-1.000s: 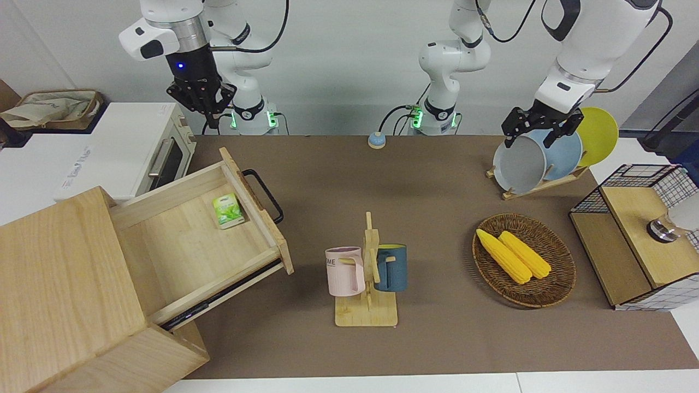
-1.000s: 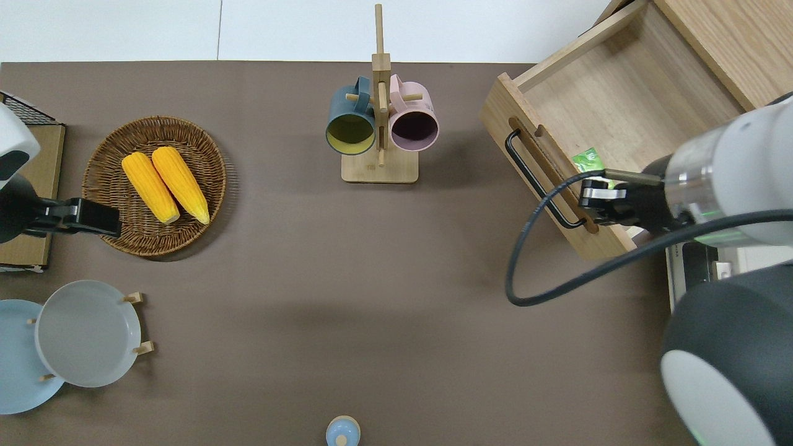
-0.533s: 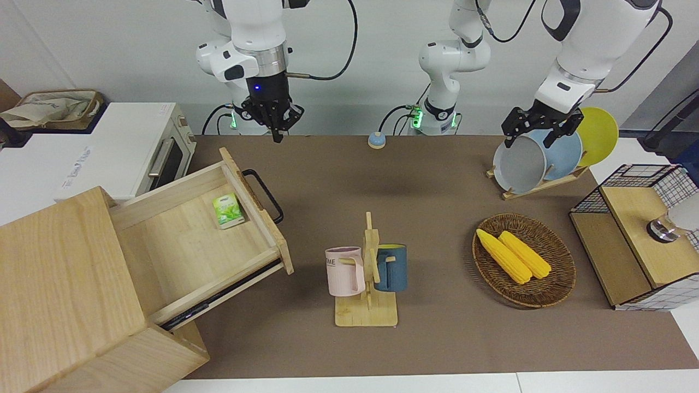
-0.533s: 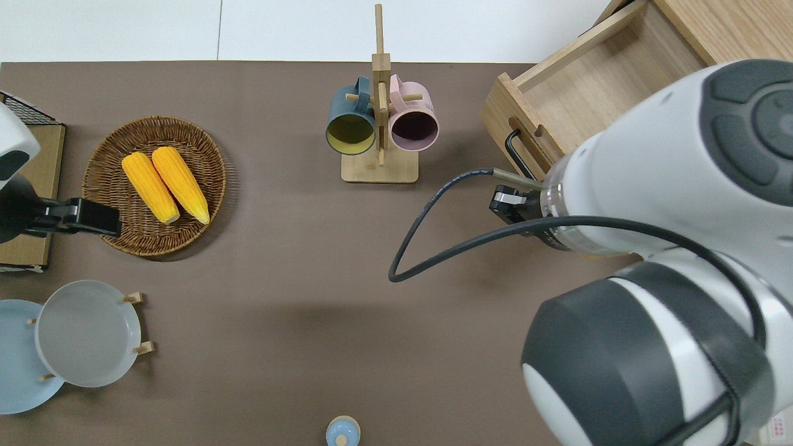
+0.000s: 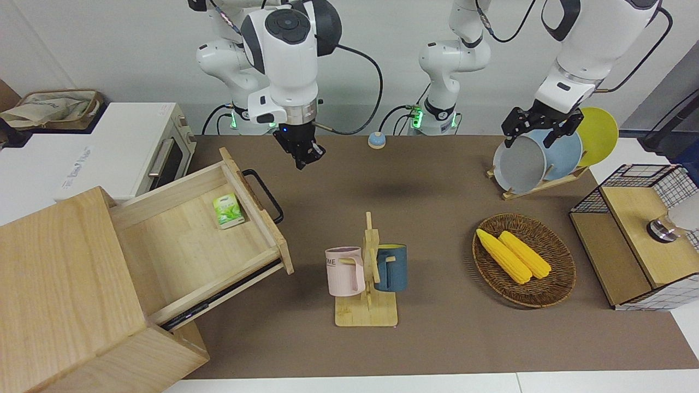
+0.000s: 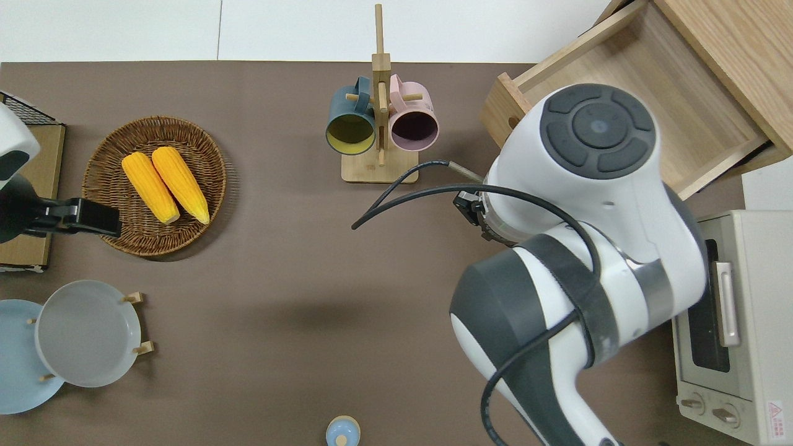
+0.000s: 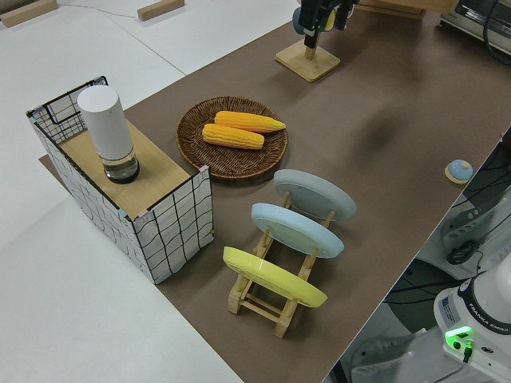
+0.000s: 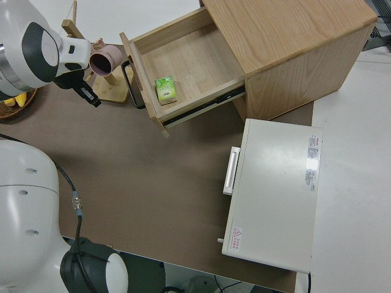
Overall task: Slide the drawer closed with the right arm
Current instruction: 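Push the drawer front with the right gripper toward the cabinet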
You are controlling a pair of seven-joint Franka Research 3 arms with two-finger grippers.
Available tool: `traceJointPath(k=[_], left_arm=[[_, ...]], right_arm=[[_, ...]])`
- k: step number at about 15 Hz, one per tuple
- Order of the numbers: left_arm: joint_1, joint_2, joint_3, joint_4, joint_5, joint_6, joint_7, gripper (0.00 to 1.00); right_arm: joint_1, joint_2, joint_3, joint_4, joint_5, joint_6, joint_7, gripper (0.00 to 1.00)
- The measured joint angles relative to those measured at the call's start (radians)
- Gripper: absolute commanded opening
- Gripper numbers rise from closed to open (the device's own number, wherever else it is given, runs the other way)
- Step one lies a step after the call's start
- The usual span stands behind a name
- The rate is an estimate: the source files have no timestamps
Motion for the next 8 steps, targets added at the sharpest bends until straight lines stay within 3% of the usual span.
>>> traceJointPath(k=[4, 8], left_arm=[[0.0, 0.0, 0.0, 0.0, 0.0, 0.0, 0.0, 0.99], [0.0, 0.0, 0.0, 0.0, 0.0, 0.0, 0.0, 0.99]], right_arm=[[0.014, 0.032, 0.001, -0.046, 0.0, 0.06, 0.108, 0.0], [0.015, 0.064, -0.001, -0.049, 0.0, 0.07, 0.155, 0.0]])
